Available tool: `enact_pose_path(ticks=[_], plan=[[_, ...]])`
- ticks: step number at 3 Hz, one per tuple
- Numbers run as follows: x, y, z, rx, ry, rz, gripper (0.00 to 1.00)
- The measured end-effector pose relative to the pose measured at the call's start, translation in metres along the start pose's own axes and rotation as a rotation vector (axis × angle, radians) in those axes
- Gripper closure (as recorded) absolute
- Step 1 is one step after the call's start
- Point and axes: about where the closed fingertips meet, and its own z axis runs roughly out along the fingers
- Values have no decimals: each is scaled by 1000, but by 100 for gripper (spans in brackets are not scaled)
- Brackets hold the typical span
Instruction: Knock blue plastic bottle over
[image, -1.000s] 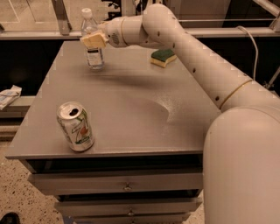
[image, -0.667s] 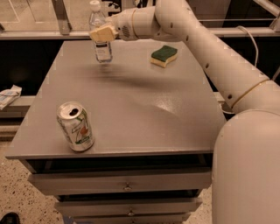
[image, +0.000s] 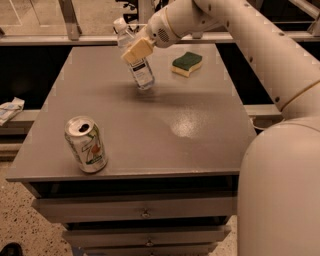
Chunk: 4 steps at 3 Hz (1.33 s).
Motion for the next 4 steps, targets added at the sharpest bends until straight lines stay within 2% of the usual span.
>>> enact_pose_path(ticks=[1, 2, 3, 4], plan=[[39, 21, -4, -67, 184, -7, 100], [57, 31, -6, -95, 313, -38, 100], [59, 40, 6, -131, 376, -72, 77], [55, 44, 18, -141, 387, -95, 54]])
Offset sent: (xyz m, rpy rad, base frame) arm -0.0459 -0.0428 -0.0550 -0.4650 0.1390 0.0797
